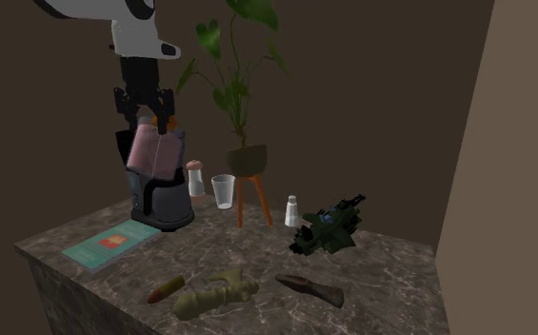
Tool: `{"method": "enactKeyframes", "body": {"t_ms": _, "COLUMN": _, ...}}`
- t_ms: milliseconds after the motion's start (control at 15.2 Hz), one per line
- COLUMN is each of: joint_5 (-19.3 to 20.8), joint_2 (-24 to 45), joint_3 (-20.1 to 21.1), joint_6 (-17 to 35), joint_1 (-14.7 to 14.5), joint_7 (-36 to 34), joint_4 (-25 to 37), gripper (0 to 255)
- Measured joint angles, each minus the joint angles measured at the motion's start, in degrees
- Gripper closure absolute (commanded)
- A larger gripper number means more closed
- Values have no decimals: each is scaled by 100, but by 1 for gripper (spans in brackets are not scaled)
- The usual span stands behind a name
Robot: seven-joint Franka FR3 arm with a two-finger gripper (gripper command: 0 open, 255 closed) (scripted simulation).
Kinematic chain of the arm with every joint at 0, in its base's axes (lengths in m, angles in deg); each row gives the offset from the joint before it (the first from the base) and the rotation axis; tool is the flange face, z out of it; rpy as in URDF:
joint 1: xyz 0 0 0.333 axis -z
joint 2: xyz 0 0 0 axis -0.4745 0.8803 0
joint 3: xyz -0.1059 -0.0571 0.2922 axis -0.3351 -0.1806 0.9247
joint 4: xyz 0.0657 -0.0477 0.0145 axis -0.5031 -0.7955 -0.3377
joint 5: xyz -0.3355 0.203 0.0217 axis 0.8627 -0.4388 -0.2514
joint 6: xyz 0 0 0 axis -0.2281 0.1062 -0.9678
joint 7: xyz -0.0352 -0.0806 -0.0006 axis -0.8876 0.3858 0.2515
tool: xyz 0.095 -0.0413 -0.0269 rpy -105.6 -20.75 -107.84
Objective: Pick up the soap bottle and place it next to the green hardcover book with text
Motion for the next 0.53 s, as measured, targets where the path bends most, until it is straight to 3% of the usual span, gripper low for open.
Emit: {"method": "enactKeyframes", "body": {"t_ms": 528, "joint_5": -20, "joint_2": -104, "joint_3": 51, "joint_6": 603, "joint_1": -45, "joint_7": -79, "joint_4": -708, "gripper": 255}}
